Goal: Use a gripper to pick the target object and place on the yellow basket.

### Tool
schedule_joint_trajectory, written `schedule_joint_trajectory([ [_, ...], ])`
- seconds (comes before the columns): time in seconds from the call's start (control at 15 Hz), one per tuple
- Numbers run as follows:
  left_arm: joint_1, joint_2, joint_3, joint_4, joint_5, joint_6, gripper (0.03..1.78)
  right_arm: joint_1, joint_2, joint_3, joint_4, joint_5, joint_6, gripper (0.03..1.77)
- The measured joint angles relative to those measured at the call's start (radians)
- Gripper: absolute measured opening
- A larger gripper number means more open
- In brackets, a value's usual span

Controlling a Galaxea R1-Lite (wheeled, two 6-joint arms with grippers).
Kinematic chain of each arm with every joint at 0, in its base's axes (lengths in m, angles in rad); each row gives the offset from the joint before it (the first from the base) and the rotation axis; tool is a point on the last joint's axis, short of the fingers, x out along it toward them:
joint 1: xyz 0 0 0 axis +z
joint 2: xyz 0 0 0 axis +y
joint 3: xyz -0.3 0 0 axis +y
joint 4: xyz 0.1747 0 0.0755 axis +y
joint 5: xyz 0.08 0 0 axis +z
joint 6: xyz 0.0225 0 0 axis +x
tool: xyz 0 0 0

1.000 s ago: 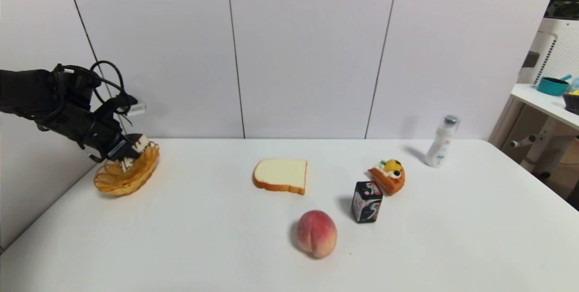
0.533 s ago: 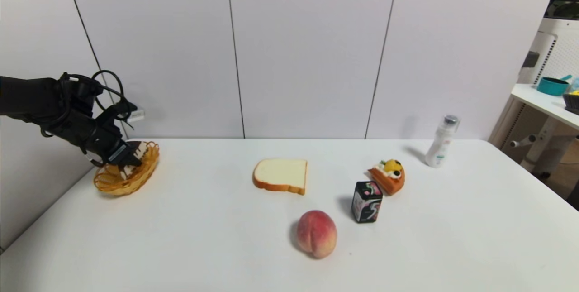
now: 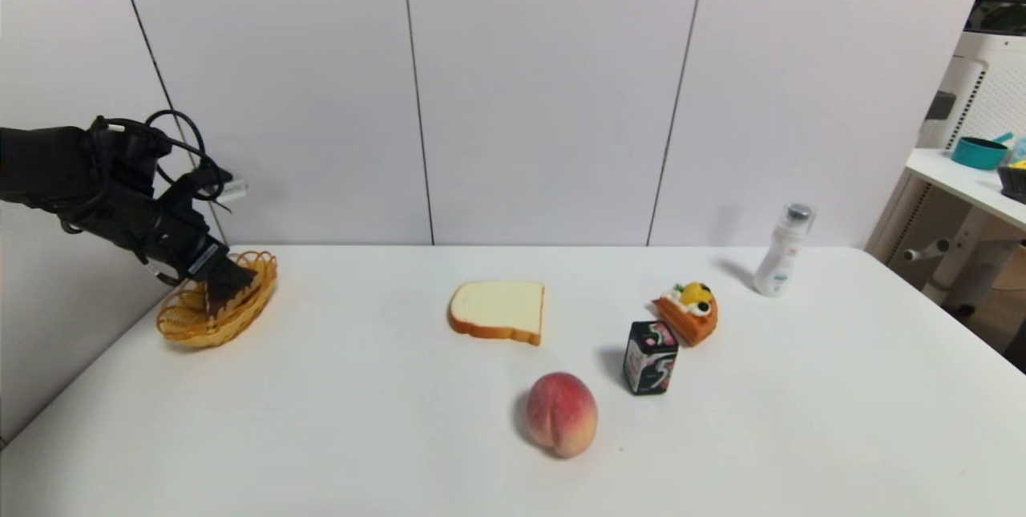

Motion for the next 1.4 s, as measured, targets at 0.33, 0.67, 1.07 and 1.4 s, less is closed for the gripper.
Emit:
schedule_joint_trajectory([
  [0.33,-0.003,-0.225,0.006,-0.015,-0.069,-0.014,1.62,0.0,0.0,0.0,0.0,0.0,0.0,1.7],
  [0.67,-0.016,-0.539,0.009,-0.093,0.057,-0.197,1.66,0.0,0.0,0.0,0.0,0.0,0.0,1.7],
  [1.07,-0.072,-0.951,0.403,-0.172,0.179,-0.474,1.68,0.0,0.0,0.0,0.0,0.0,0.0,1.7],
  [1.4,-0.181,-1.245,0.994,-0.455,0.178,-0.535,1.69,0.0,0.0,0.0,0.0,0.0,0.0,1.7],
])
